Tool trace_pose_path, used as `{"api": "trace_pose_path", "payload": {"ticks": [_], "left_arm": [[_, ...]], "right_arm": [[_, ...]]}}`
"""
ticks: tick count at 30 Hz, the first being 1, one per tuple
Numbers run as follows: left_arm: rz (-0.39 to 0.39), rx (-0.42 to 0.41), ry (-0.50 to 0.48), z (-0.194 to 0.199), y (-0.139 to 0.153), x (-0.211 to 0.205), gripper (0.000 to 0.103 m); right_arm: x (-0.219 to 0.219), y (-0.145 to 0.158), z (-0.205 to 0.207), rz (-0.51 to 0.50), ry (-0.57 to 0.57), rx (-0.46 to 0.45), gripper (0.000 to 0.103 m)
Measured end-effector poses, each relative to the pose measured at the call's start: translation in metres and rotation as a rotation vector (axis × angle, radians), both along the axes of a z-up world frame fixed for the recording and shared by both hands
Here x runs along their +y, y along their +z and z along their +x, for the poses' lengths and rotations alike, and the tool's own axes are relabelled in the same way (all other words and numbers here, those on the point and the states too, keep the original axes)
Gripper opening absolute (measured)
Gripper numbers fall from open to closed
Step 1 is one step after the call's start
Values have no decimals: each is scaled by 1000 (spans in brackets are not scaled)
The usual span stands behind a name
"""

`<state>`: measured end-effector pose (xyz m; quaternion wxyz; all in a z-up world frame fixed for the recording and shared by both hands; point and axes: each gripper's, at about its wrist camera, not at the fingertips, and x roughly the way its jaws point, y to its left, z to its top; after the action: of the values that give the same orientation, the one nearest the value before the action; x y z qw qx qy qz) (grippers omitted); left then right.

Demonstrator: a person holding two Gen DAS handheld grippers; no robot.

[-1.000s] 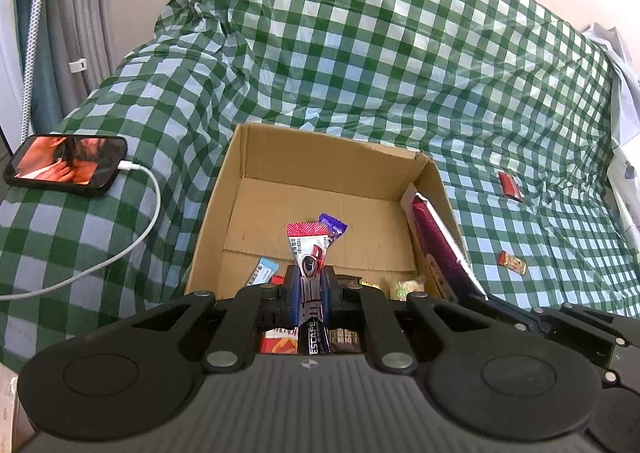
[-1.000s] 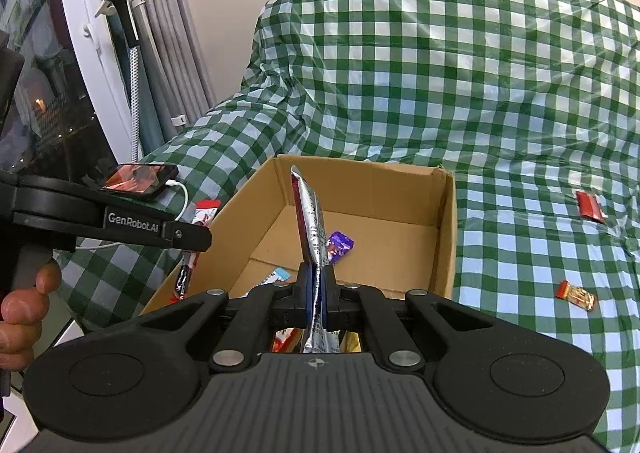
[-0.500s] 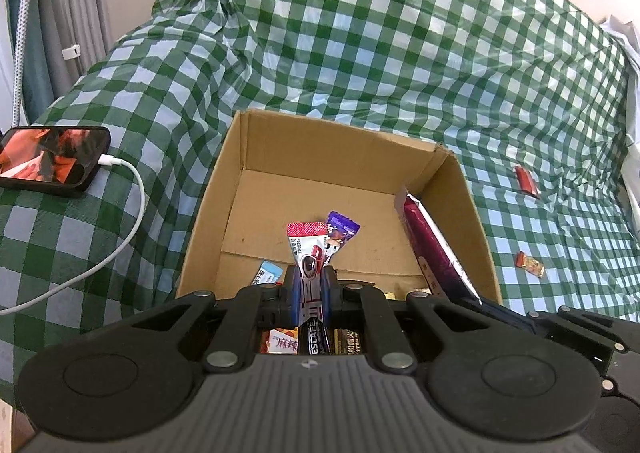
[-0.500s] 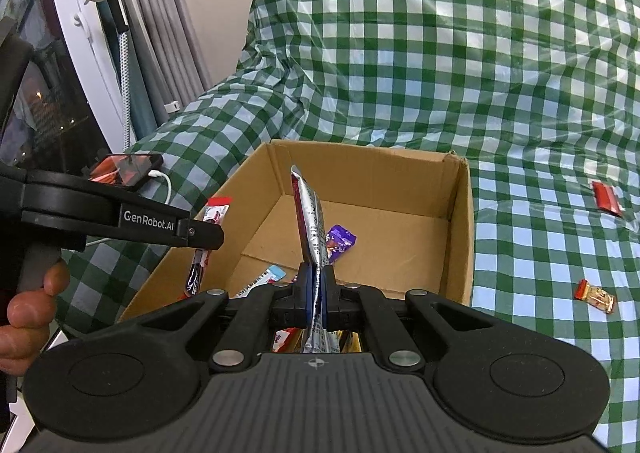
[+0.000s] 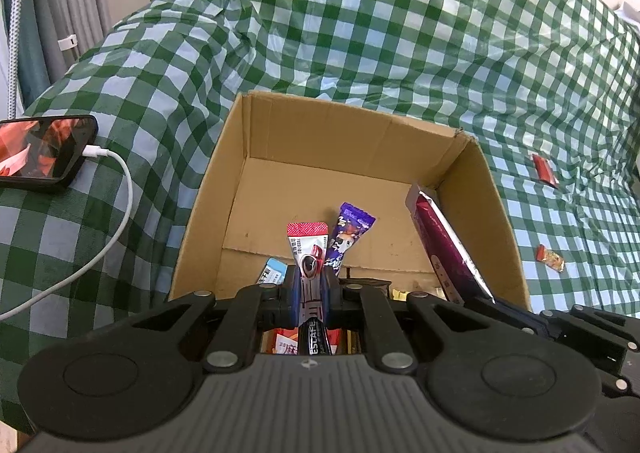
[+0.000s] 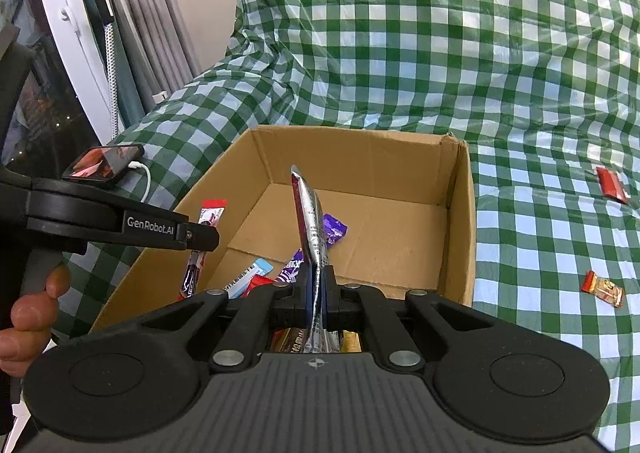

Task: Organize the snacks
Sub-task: 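Lower the stick pack into the box with the left tool while the right tool lowers the silver bar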

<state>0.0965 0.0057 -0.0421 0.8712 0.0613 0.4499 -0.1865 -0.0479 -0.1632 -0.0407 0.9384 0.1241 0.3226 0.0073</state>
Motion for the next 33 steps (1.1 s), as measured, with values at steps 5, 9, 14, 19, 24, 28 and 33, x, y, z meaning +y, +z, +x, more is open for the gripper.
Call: {"api": "trace_pose_path", "payload": {"ticks": [5, 9, 14, 19, 24, 28, 33], "left_arm": [[19, 11, 6, 6, -9, -1, 11], [36, 20, 6, 10, -16, -4, 11], [53, 22, 9, 13, -21, -6, 11], [67, 16, 16, 15, -24, -8, 18], [56, 6, 50, 12, -16, -3, 102], [103, -36, 18, -1, -6, -4, 103], [128, -30, 12, -22, -2, 7, 103]], "right_arm": [[-1, -5, 7, 5, -1, 11, 4], [-1, -10, 11, 8, -1, 22, 4], [-3, -15, 16, 12, -8, 31, 4], [-5, -19, 23, 22, -24, 40, 5], [-7, -20, 24, 53, -38, 56, 28], [-3, -17, 14, 47, -47, 53, 65], [0, -14, -13, 67, -66, 92, 87]]}}
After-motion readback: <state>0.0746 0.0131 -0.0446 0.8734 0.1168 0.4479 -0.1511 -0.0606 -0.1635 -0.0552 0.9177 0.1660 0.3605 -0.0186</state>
